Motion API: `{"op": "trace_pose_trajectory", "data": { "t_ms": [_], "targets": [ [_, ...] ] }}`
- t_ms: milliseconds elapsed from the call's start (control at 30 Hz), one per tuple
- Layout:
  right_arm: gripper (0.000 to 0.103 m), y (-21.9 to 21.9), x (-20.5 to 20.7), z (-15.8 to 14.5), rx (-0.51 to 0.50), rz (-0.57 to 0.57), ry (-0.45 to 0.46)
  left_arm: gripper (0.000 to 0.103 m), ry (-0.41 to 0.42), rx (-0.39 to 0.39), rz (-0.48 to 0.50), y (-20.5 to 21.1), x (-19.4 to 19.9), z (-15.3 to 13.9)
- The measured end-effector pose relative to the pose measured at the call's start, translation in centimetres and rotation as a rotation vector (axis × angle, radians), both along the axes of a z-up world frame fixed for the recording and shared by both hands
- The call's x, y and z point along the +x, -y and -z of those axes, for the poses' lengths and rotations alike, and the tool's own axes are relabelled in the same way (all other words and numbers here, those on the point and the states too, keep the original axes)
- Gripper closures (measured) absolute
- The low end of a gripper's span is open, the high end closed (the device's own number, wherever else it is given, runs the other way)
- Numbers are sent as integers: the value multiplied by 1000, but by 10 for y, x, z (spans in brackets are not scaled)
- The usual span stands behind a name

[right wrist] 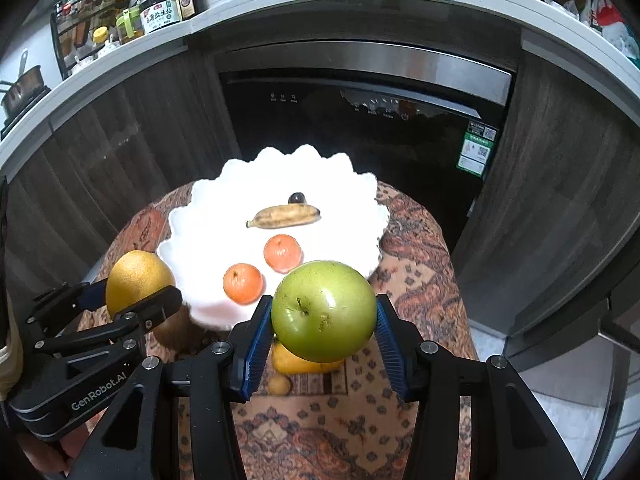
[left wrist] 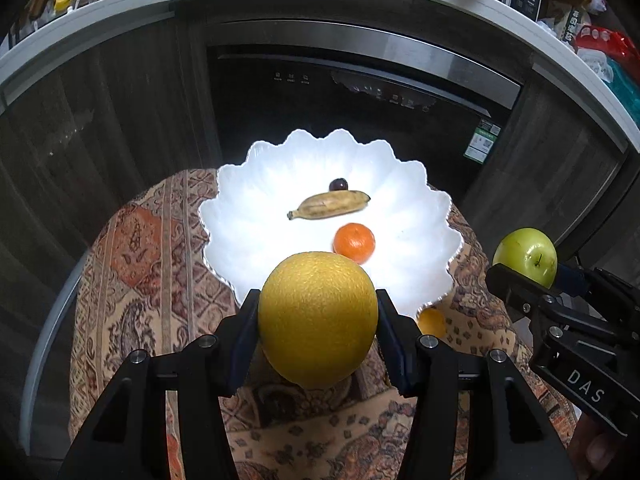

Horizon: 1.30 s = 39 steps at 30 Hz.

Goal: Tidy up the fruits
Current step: 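Lower pomelo and apple into the white bowl and open both tools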

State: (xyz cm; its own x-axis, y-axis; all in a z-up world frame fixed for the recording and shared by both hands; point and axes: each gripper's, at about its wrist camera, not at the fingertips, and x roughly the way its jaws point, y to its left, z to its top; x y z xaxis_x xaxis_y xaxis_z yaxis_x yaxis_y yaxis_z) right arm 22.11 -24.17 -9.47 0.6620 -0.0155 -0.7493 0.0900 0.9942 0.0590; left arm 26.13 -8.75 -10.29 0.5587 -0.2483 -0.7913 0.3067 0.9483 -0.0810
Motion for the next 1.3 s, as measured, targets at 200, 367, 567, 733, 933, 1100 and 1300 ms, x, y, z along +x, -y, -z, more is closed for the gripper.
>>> {"op": "trace_pose_trajectory", "data": {
  "t_ms": [200, 367, 567, 733, 933, 1100, 1300],
  "targets": [
    [53, -1, 21, 4, 2, -5, -9, 50, -9, 11, -5, -2, 23, 7],
    [53, -3, 40, 13, 5, -8, -26, 50, -24, 17, -9, -3, 42, 17],
    [53, -3, 59, 29, 10, -11, -59, 49, -49, 22, -18, -2, 60, 31],
    [53, -1, 71, 42, 33, -19, -93, 49, -87, 27, -16, -2, 69, 42],
    [40, -1, 73, 40, 16, -10, -85, 28, -63, 38, -24, -4, 68, 42],
    [23, -4, 67, 23, -52, 21, -31, 6, -30, 56, -59, -10, 64, 30],
    [22, -6, 56, 3, -68, 40, 4, 1, 3, 72, -77, -16, 54, 10]
  ]
}}
